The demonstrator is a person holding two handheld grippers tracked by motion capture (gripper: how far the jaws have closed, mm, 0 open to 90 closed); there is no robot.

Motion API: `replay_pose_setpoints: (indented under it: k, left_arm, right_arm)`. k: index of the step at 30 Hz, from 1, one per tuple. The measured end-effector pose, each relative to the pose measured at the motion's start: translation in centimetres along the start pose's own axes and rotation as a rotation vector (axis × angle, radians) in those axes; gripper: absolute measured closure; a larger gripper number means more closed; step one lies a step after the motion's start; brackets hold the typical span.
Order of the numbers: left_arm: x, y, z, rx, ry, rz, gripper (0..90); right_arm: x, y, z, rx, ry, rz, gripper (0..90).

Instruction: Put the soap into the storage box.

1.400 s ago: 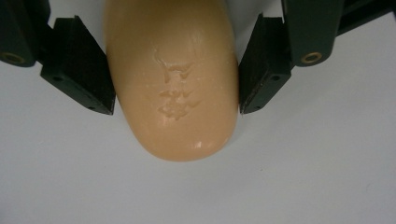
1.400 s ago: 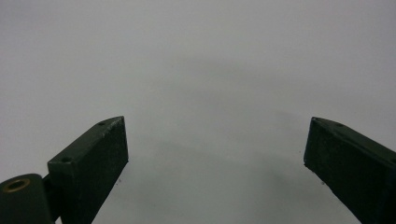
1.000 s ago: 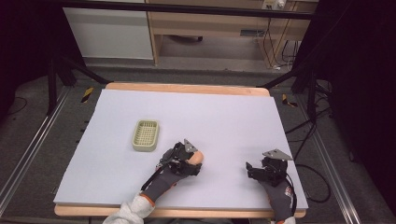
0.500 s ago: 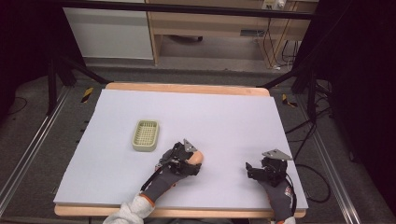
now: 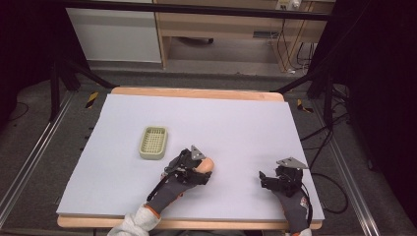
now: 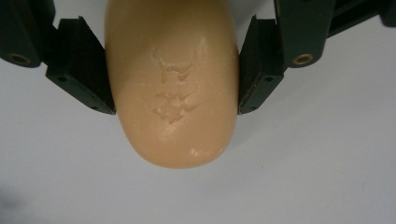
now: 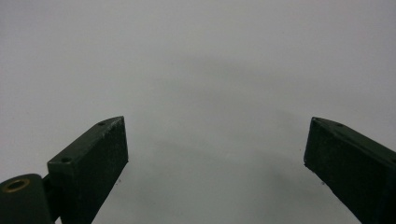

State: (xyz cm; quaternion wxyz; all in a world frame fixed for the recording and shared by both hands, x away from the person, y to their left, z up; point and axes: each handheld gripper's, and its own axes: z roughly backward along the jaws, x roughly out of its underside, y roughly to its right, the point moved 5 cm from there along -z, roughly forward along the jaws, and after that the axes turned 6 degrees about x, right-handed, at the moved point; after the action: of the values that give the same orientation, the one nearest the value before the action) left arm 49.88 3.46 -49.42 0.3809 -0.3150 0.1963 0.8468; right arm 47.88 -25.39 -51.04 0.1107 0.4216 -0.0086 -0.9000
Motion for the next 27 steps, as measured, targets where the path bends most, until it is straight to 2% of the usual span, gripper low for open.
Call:
replay_pose_setpoints:
  k: [10, 27]
  left_arm:
    - [-0.5, -0.1, 1.5, 0.007, 0.037, 0.015, 31.1]
    - [-0.9, -1.4, 4.0, -0.027, 0.085, 0.035, 31.2]
  right_arm:
    - [0.0, 0.0, 0.0, 0.001, -0.001, -0.001, 6.6]
    - [0.0, 0.0, 0.0, 0.003, 0.001, -0.004, 6.6]
